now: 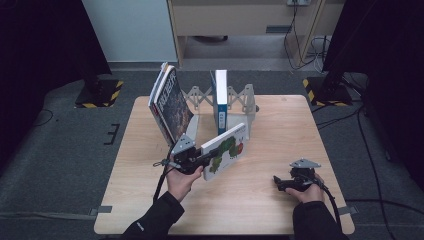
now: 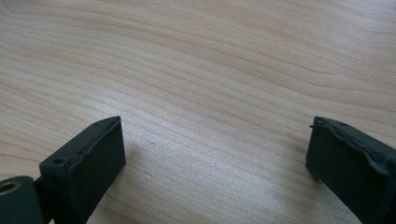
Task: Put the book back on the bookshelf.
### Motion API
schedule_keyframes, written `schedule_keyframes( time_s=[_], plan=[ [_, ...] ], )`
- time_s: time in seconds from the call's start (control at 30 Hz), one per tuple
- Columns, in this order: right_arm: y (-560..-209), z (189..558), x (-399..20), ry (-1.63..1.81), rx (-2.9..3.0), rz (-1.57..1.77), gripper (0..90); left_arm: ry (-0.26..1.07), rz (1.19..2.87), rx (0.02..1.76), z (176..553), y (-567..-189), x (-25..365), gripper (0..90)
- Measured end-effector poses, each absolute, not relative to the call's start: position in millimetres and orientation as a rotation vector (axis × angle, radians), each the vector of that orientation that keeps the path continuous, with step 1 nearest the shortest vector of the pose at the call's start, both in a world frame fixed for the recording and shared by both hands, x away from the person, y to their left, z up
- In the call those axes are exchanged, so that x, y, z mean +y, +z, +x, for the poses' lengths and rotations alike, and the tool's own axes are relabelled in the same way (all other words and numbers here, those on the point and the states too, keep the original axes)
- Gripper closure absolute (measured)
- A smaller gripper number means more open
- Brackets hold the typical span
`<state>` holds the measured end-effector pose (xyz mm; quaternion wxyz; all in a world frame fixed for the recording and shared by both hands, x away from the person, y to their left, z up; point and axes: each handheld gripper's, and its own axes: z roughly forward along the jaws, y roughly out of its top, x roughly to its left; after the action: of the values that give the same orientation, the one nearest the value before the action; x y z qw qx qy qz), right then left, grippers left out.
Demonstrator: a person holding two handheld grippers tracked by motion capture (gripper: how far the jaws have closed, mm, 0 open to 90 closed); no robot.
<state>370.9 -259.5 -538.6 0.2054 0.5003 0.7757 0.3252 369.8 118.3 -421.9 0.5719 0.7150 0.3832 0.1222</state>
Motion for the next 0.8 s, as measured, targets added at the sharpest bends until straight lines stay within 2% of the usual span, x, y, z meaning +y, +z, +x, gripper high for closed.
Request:
schedule_keyframes(
  time_s=[0.57,0.8],
  plan=[
    [-539,371,-260,0.910,2.163,1.393,4.3,0.433,1.645,0.914,391,-414,90,75.1],
    [-539,371,-259,0.911,2.164,1.395,4.2,0.446,1.606,0.943,401,-416,82,75.1]
  ],
)
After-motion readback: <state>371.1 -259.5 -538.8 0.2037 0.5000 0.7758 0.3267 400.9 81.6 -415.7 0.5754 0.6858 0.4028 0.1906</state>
